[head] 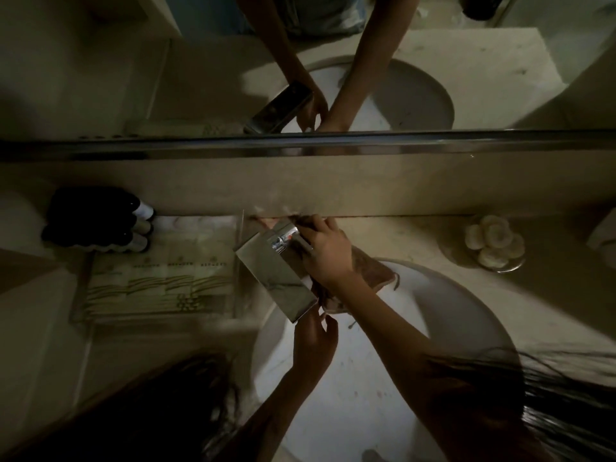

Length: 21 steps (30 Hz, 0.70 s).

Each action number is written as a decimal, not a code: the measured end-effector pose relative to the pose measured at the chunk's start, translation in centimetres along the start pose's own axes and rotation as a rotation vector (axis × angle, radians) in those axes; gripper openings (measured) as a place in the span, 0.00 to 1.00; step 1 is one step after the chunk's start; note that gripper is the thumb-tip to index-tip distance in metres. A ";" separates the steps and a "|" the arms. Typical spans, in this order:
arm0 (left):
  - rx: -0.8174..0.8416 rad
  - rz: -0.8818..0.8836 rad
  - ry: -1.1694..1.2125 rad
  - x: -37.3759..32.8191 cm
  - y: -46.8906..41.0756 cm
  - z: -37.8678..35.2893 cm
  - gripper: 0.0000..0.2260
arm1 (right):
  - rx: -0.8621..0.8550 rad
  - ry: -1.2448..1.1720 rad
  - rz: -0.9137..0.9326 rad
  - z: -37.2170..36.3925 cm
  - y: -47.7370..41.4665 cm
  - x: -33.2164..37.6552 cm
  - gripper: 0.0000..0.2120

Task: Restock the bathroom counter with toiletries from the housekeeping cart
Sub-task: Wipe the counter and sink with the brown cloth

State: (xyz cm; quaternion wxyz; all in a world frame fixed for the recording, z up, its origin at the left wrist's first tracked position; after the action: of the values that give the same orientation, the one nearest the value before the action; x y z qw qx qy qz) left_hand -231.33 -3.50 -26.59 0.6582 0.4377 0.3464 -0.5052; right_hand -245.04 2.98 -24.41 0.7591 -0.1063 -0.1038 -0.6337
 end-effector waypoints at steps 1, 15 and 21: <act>-0.020 -0.010 -0.027 0.2 0.1 0.0 0.19 | 0.001 -0.006 0.044 -0.1 -0.2 0.5 0.17; 0.051 0.070 0.139 -1.7 0.4 -0.6 0.32 | 0.063 -0.548 -0.044 3.2 2.4 -3.9 0.33; 0.029 -0.063 0.119 -2.9 0.0 -1.3 0.38 | -0.094 -0.650 -0.328 3.0 2.1 -3.6 0.14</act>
State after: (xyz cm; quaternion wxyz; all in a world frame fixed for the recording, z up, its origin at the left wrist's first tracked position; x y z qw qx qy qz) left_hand -232.01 -1.29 -24.48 0.6140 0.4652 0.3912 -0.5036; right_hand -243.72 7.64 -22.62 0.5690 -0.3187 -0.3262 -0.6843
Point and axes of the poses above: each hand's wrist, its own y-axis away from the middle knuckle, its own z-axis out of the back of the hand, x = y × z, the point moved 3 cm from there along -y, towards the middle knuckle, and after that the axes turned 9 degrees about y, right-handed, at the moved point
